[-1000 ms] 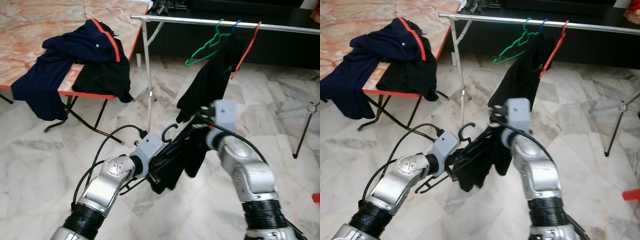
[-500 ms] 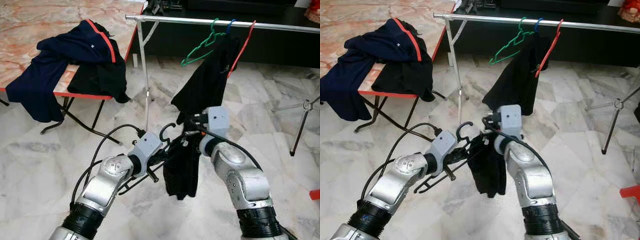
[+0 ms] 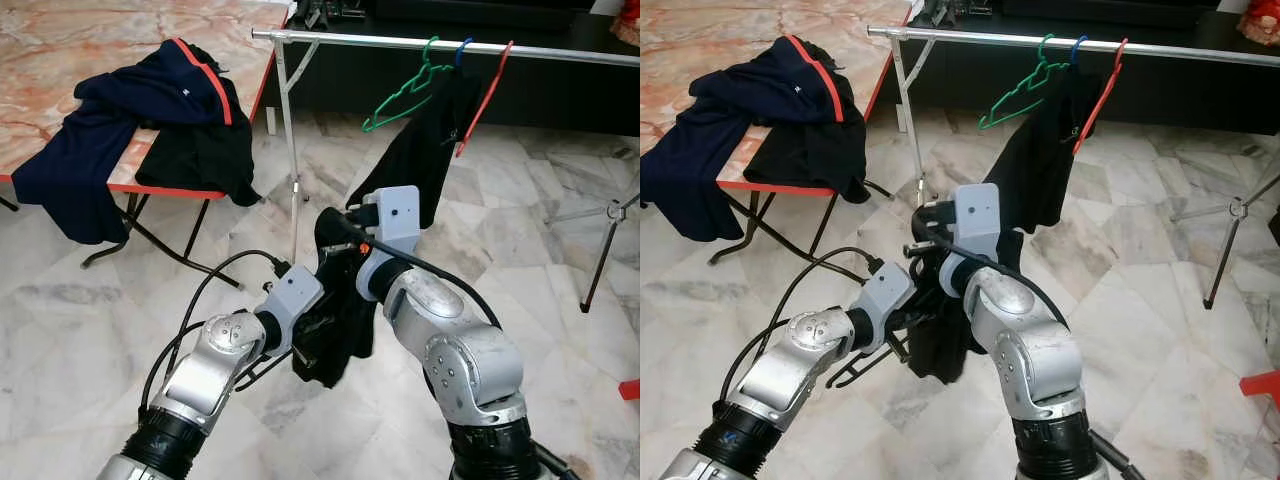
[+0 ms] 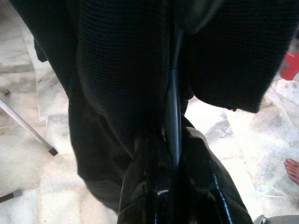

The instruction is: Hang hanger

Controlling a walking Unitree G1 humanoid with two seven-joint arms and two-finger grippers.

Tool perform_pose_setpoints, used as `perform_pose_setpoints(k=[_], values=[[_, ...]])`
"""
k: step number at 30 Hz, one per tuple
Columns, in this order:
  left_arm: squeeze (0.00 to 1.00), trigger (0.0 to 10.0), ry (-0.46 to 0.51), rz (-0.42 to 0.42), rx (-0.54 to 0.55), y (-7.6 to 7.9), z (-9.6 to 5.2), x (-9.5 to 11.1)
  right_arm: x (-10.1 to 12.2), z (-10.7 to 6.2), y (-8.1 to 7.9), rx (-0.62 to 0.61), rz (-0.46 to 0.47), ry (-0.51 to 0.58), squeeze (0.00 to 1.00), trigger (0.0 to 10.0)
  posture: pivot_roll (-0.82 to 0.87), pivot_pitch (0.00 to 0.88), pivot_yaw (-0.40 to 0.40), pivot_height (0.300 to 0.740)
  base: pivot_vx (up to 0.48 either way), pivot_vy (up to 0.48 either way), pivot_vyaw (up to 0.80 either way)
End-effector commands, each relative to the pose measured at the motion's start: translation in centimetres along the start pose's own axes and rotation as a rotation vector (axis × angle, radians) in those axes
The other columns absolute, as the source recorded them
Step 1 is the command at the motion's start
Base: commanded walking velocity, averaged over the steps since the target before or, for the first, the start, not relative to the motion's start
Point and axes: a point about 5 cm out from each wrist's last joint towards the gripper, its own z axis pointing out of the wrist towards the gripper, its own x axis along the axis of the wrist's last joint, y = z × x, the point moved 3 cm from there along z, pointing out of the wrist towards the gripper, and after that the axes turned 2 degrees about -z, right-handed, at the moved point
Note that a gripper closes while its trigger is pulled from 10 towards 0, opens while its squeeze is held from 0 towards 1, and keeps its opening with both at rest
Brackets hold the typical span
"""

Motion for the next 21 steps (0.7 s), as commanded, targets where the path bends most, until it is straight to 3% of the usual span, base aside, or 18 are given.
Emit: perform_pose_setpoints(k=[1,5,10,13,15,20,21], values=[[0.00,10.0,-0.010,-0.004,-0.021,0.6,0.2,-0.1,0.7,-0.4,-1.8,0.086,-0.035,0.024,0.00,10.0,0.02,0.209,-0.038,0.740,0.000,0.000,0.00],[0.00,10.0,-0.011,-0.005,-0.022,0.6,0.2,-0.2,2.3,-0.9,-3.5,0.192,0.038,0.097,0.00,10.0,0.01,0.211,-0.038,0.740,0.000,0.000,0.00],[0.00,10.0,-0.008,-0.008,-0.020,0.6,0.3,-0.1,2.0,-1.4,-4.5,0.271,-0.014,0.104,0.00,10.0,0.02,0.211,-0.038,0.740,0.000,0.000,0.00],[0.00,10.0,0.004,-0.005,-0.006,0.4,0.2,0.1,1.8,-0.9,-1.9,0.126,0.013,0.098,0.00,10.0,0.02,0.213,-0.038,0.740,0.000,0.000,0.00],[0.00,10.0,0.018,-0.016,0.010,0.1,0.0,0.2,0.8,-0.8,2.4,-0.068,0.036,0.054,0.00,10.0,0.02,0.213,-0.038,0.740,0.000,0.000,0.00],[0.00,10.0,0.035,-0.023,0.015,-0.2,-0.2,0.3,-0.4,-1.7,6.7,-0.259,0.128,0.036,0.00,10.0,0.02,0.214,-0.037,0.740,0.000,0.000,0.00],[0.00,10.0,0.035,-0.023,0.015,-0.2,-0.2,0.3,-0.4,-1.7,6.7,-0.259,0.128,0.036,0.00,10.0,0.02,0.214,-0.037,0.740,0.000,0.000,0.00]])
